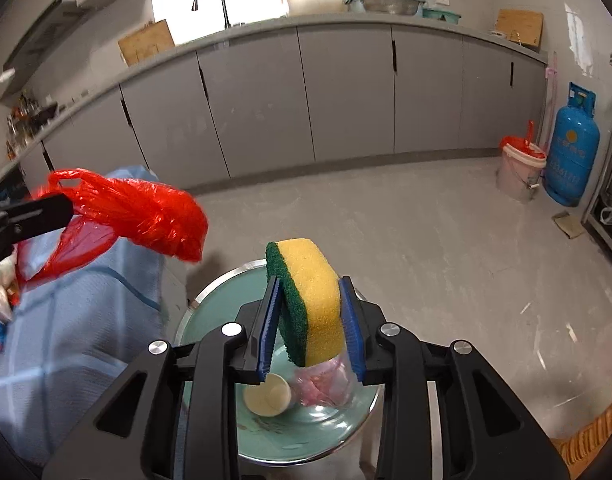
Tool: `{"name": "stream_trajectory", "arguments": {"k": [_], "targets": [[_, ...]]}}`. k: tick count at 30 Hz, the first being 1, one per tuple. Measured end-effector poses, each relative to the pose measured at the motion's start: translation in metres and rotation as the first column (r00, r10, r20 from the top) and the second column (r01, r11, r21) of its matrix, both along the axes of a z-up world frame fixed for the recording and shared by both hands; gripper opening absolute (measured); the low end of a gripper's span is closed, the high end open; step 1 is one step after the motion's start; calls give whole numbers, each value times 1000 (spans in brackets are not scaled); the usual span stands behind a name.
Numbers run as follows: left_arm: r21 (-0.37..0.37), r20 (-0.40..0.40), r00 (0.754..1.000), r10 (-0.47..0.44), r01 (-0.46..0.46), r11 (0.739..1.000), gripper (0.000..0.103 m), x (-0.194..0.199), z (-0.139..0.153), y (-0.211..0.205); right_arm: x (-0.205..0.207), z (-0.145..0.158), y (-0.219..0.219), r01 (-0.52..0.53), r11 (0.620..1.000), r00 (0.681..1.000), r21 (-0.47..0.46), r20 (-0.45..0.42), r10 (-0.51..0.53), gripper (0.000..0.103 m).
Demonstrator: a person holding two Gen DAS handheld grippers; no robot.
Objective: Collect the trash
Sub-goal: 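Carry the red bag and sponge over the teal basin and open both tools, then return the left tool to the pile and grasp the black mesh net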
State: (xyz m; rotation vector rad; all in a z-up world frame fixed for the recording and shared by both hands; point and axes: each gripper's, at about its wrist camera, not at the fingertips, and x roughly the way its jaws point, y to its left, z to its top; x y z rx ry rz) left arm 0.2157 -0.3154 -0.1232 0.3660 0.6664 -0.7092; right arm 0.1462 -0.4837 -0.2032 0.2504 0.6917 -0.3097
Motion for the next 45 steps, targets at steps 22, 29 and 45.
{"name": "stream_trajectory", "arguments": {"k": [22,29,45], "targets": [[-30,119,917,380,-380,925,80,7,52,182,17,54,94,-173,985,982,28,79,170,72],[-2,164,807,567,-575,818,86,3,55,291,46,73,178,-333,943,939,2,90,332,74],[31,53,584,810,-812,583,86,10,8,483,75,84,313,-550,835,833,-34,56,551,75]]}}
